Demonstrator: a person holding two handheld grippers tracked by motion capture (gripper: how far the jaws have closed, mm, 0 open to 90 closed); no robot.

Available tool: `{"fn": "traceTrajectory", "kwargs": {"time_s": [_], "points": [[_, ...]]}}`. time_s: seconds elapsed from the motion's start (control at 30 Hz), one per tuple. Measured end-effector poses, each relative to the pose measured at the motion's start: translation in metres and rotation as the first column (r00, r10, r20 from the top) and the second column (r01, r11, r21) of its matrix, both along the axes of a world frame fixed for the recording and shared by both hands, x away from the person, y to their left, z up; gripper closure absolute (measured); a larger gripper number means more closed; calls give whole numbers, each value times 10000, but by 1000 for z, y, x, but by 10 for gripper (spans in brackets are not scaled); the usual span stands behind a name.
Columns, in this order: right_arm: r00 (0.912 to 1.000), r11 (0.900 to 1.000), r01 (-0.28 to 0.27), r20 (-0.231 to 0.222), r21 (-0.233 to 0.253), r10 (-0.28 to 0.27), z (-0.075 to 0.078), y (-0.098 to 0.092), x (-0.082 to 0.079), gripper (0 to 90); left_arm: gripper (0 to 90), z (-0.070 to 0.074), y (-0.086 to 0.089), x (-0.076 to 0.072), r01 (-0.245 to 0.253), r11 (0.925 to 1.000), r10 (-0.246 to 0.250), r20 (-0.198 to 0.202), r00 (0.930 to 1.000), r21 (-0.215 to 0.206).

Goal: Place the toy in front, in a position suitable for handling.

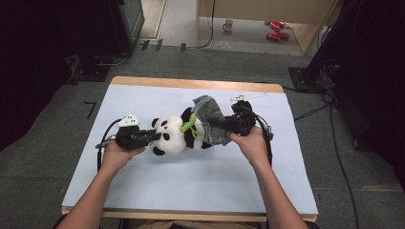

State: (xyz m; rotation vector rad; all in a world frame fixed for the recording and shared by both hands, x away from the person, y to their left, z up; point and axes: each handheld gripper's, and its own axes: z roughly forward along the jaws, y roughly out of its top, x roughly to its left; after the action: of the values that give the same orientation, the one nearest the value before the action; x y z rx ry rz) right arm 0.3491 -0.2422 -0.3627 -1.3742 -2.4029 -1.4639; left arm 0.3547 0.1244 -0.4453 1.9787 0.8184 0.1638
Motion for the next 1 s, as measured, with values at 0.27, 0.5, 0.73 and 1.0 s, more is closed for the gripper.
{"fn": "traceTrajectory", "kwargs": {"time_s": [0.27,0.5,0.73,1.0], "points": [[9952,9997,-260,-945,4,259,-29,1,-6,763,752,0,-1,3,129,9999,-129,19,9999,114],[9942,10000,-17,-1074,83,26,-38,-15,-8,762,751,-1,-2,4,236,9997,-236,39,9997,50],[9935,9995,214,-1123,217,-188,-42,-28,-9,760,751,-1,-2,4,271,9996,-271,52,9996,32],[9855,9938,1019,-1316,-446,-1070,-48,-49,-6,763,750,-2,0,5,132,9999,-131,-42,9999,13]]}}
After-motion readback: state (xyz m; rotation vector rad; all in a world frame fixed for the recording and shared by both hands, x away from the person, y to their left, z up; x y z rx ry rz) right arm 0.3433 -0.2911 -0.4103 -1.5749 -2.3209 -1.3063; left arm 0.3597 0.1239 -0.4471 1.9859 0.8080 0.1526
